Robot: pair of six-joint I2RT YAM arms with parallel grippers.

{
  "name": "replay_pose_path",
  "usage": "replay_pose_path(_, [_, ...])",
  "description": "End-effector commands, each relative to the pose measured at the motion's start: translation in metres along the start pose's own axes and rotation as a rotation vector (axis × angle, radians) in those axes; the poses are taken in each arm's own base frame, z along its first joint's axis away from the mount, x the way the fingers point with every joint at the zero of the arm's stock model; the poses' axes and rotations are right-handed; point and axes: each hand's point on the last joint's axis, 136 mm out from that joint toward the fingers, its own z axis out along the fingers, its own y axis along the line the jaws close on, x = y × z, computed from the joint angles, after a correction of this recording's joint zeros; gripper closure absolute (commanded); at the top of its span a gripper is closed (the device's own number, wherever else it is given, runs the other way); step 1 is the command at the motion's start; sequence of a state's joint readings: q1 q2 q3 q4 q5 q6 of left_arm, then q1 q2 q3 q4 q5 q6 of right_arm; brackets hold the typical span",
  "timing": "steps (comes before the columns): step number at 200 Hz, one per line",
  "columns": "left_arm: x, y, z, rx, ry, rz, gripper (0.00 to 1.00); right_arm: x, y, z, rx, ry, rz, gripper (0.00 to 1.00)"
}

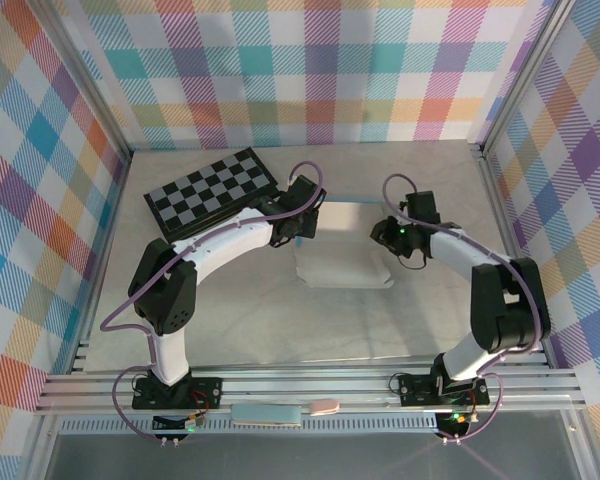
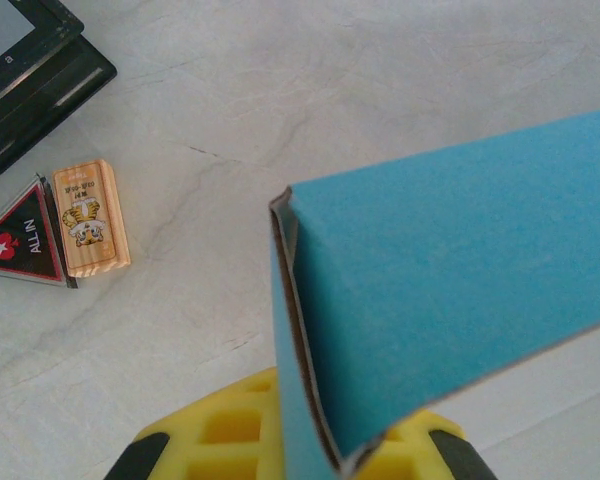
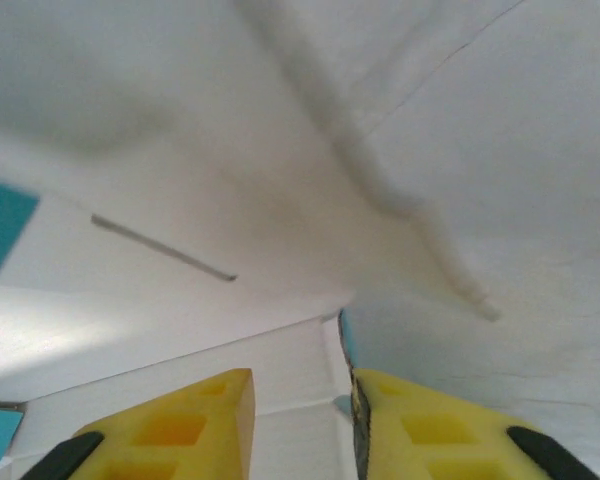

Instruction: Fold the paper box

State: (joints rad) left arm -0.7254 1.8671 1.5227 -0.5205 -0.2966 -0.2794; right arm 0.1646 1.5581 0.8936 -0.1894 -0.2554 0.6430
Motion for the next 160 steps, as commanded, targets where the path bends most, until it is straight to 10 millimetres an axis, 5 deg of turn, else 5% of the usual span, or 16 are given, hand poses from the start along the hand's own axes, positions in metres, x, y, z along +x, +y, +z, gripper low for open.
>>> replay_pose_path(1, [-0.012,-0.010,-0.012,0.033,-0.029,-0.003,1.00,0.003,-0.003,-0.011,-0.011,0.003,-0.046,0.64])
replay_pose_path(61, [-0.014,-0.012,-0.012,0.044,-0.028,0.002,1.00,0.016,-0.009,0.008,-0.044,0.062,-0.034,0.52])
replay_pose_path(134, [-0.011,-0.015,-0.011,0.060,-0.015,0.002,1.00,-0.002,0.015,0.021,-0.133,0.060,-0.011,0.72])
replay_pose_path(160, [-0.011,-0.015,-0.010,0.060,-0.014,0.001,1.00,-0.005,0.023,0.015,-0.140,0.050,-0.037,0.72])
